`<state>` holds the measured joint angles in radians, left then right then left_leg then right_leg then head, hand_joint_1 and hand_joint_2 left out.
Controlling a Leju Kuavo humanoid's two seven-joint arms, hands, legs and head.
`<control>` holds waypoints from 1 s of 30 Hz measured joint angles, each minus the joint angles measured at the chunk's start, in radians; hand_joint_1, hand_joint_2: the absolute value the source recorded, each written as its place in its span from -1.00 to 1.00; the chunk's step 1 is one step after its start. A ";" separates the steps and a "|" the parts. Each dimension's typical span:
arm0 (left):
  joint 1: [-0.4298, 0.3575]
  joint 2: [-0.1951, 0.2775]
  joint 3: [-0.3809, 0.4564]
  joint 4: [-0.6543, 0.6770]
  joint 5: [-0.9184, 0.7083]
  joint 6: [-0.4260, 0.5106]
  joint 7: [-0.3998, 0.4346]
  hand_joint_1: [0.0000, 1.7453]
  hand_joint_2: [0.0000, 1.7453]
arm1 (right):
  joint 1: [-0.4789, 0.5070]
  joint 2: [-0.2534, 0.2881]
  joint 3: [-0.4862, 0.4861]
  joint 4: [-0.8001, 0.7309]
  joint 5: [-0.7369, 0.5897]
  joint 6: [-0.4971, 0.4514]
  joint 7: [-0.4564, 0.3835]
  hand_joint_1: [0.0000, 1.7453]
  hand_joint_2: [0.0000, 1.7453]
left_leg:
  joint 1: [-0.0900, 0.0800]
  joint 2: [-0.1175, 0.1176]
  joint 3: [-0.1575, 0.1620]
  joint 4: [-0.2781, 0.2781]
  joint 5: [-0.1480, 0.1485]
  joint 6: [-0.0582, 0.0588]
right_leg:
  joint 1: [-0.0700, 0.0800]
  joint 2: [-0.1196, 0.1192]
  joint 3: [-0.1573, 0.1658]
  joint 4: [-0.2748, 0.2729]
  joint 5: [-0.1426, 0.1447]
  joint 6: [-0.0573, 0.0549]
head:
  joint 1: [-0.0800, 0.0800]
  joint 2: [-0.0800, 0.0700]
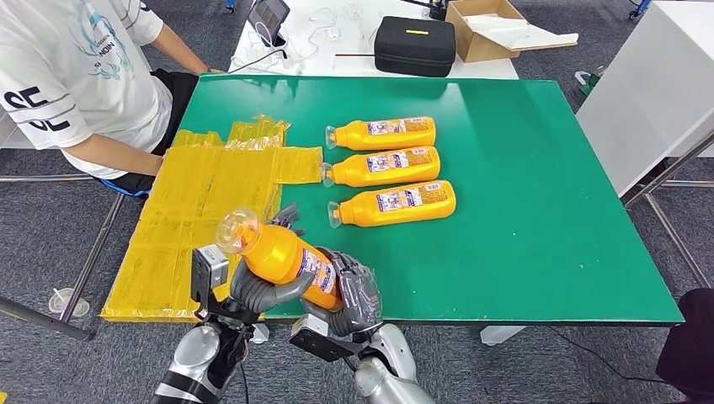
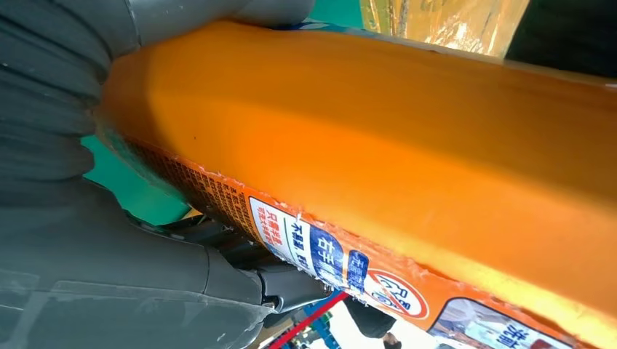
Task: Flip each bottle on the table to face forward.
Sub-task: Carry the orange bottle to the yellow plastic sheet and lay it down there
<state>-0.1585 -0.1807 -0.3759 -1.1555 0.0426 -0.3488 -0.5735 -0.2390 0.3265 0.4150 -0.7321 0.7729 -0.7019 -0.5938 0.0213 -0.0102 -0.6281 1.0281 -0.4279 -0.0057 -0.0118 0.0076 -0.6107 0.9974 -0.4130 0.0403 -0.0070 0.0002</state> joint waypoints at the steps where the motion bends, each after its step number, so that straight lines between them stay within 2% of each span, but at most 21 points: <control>1: 0.001 0.000 0.001 0.000 0.012 -0.013 0.000 1.00 1.00 | 0.000 0.000 0.000 0.000 0.000 0.000 0.000 0.78 1.00 | 0.000 0.000 0.000 0.000 0.000 0.000 | 0.000 0.000 0.000 0.000 0.000 0.000 | 0.000 0.000; 5: 0.004 0.000 0.011 0.000 0.048 -0.048 -0.004 1.00 1.00 | -0.001 0.000 0.005 0.002 -0.004 0.000 -0.002 0.65 1.00 | 0.000 0.000 0.000 0.000 0.000 0.000 | 0.000 0.000 0.000 0.000 0.000 0.000 | 0.000 0.000; 16: 0.004 0.000 0.044 0.012 0.149 -0.136 0.006 1.00 1.00 | -0.003 0.000 0.010 0.002 0.006 0.000 -0.008 0.62 1.00 | 0.000 0.000 0.000 0.000 0.000 0.000 | 0.000 0.000 0.000 0.000 0.000 0.000 | 0.000 0.000; 17: 0.004 0.000 0.045 0.014 0.150 -0.138 0.006 1.00 1.00 | -0.003 0.000 0.010 0.002 0.007 0.000 -0.008 0.54 1.00 | 0.000 0.000 0.000 0.000 0.000 0.000 | 0.000 0.000 0.000 0.000 0.000 0.000 | 0.000 0.000; 19: 0.003 0.000 0.046 0.015 0.151 -0.140 0.006 1.00 1.00 | -0.003 0.000 0.010 0.002 0.007 0.000 -0.009 -0.26 1.00 | 0.000 0.000 0.000 0.000 0.000 0.000 | 0.000 0.000 0.000 0.000 0.000 0.000 | 0.000 0.000; 21: 0.002 -0.001 0.047 0.017 0.154 -0.144 0.006 1.00 1.00 | -0.003 0.000 0.010 0.002 0.011 0.000 -0.009 -1.00 0.00 | 0.000 0.000 0.000 0.000 0.000 0.000 | 0.000 0.000 0.000 0.000 0.000 0.000 | 0.000 0.000; 23: 0.000 -0.002 0.047 0.017 0.159 -0.147 0.008 1.00 1.00 | -0.003 0.000 0.008 0.002 0.025 0.000 -0.010 -1.00 -1.00 | 0.000 0.000 0.000 0.000 0.000 0.000 | 0.000 0.000 0.000 0.000 0.000 0.000 | 0.000 0.000; 30: -0.006 -0.007 0.047 0.017 0.130 -0.104 0.015 1.00 1.00 | 0.001 0.000 -0.017 -0.010 0.019 0.001 -0.011 -1.00 -1.00 | 0.000 0.000 0.000 0.000 0.000 0.000 | 0.000 0.000 0.000 0.000 0.000 0.000 | 0.000 0.000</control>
<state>-0.1647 -0.1873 -0.3292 -1.1387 0.1730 -0.4530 -0.5587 -0.2382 0.3269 0.3981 -0.7425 0.7915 -0.7013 -0.6045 0.0214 -0.0102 -0.6281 1.0281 -0.4278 -0.0057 -0.0118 0.0077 -0.6106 0.9974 -0.4130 0.0403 -0.0069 0.0000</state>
